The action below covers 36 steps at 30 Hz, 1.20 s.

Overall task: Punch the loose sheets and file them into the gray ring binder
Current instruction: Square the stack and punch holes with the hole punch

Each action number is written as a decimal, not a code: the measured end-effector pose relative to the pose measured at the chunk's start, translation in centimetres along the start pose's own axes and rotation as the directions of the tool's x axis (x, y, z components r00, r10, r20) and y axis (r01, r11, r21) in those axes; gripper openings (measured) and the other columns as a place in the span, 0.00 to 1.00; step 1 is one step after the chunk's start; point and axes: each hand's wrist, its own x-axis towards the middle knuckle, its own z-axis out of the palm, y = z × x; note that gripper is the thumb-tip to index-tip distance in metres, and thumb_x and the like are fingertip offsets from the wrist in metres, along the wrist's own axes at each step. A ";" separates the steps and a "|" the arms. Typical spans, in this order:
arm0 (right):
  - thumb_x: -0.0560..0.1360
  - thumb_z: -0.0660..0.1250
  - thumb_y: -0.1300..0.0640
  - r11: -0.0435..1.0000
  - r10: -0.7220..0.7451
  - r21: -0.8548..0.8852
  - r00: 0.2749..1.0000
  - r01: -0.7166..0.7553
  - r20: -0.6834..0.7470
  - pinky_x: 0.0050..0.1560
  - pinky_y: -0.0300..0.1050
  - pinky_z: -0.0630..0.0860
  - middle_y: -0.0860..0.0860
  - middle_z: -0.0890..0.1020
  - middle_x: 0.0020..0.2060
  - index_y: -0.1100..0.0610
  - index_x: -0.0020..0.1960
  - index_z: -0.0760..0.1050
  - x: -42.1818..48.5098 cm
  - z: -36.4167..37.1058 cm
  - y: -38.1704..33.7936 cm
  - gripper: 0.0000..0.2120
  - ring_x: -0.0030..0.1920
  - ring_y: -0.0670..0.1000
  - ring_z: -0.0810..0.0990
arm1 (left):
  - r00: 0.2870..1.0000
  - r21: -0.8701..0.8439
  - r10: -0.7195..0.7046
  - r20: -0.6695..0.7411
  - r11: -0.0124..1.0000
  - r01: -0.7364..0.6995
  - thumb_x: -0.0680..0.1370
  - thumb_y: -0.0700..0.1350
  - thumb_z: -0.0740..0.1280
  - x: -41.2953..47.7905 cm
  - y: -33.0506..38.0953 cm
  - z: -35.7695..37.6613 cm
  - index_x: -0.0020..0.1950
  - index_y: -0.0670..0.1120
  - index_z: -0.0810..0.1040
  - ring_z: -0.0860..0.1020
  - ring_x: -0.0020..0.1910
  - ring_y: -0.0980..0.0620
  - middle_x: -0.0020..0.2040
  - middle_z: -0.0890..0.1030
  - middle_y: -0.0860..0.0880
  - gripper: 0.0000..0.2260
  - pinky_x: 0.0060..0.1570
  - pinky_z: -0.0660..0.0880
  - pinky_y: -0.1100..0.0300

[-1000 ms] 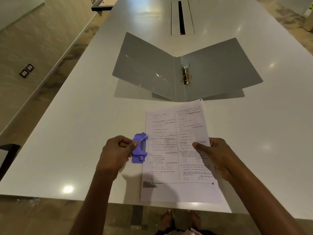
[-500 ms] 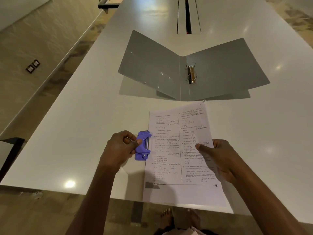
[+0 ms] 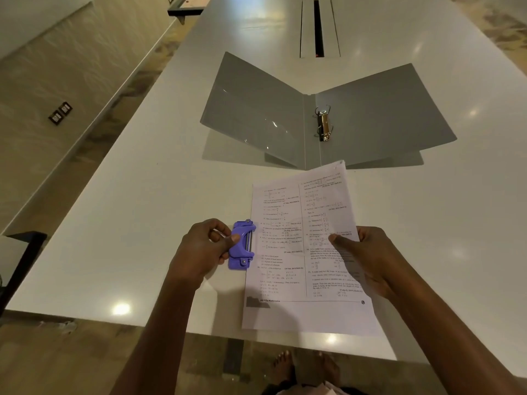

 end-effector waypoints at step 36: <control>0.80 0.71 0.64 1.000 -0.007 -0.004 1.000 0.007 -0.021 0.33 0.42 0.84 0.47 0.89 0.41 0.61 0.57 0.83 1.8 0.0 -1.4 0.07 0.38 0.50 0.90 | 0.999 0.017 -0.027 0.027 0.999 0.027 0.78 0.47 0.76 0.0 0.4 -0.4 0.49 0.42 0.82 0.78 0.30 0.47 0.34 0.84 0.39 0.09 0.38 0.79 0.52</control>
